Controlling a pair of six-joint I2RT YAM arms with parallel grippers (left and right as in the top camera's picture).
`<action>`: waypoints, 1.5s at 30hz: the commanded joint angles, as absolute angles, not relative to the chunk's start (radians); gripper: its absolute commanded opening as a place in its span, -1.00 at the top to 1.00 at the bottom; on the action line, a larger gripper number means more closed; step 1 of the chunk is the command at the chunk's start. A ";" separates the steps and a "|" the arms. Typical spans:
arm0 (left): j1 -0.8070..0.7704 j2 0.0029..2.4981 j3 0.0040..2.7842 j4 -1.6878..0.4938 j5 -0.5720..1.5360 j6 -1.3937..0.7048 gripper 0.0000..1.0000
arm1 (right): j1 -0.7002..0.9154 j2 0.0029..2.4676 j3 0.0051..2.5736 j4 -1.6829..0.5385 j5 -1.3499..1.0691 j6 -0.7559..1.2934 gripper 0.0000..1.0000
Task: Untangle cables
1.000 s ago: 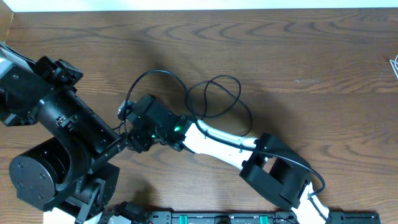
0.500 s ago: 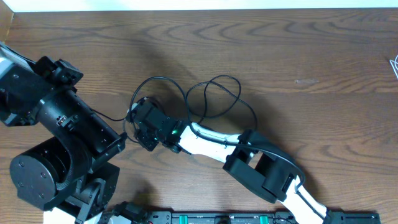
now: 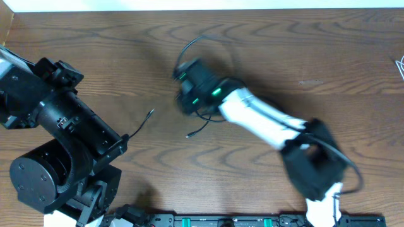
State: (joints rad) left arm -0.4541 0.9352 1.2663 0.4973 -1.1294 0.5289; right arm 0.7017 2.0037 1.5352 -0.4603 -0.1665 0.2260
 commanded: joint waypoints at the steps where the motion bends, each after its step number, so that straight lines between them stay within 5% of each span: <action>1: -0.450 0.933 1.277 0.502 -1.139 0.542 0.85 | 0.597 1.927 1.537 -0.533 -0.161 0.219 0.98; 9: -0.450 0.946 1.277 0.497 -1.139 0.538 0.85 | 0.439 1.921 1.537 -0.644 -0.337 0.130 0.98; 20: -0.549 1.023 1.277 0.168 -1.137 0.272 0.85 | 0.501 1.921 1.537 -0.647 -0.375 0.138 0.98; 22: -0.585 1.046 1.277 0.102 -1.134 0.204 0.85 | 0.517 1.921 1.537 -0.647 -0.374 0.138 0.74; 25: -0.640 1.071 1.277 -0.027 -1.087 0.073 0.85 | 0.525 1.921 1.537 -0.646 -0.373 0.130 -0.14; 27: -0.675 1.080 1.277 -0.133 -0.997 -0.036 0.85 | 0.518 1.921 1.537 -0.644 -0.374 0.130 -0.38; 33: -0.694 1.098 1.277 -0.311 -0.659 -0.282 0.85 | 0.460 1.894 1.537 -0.645 -0.461 0.128 -0.49; 45: -0.565 1.097 1.277 -0.391 0.105 -0.398 0.85 | 0.393 1.733 1.537 -0.639 -0.557 -0.028 -0.53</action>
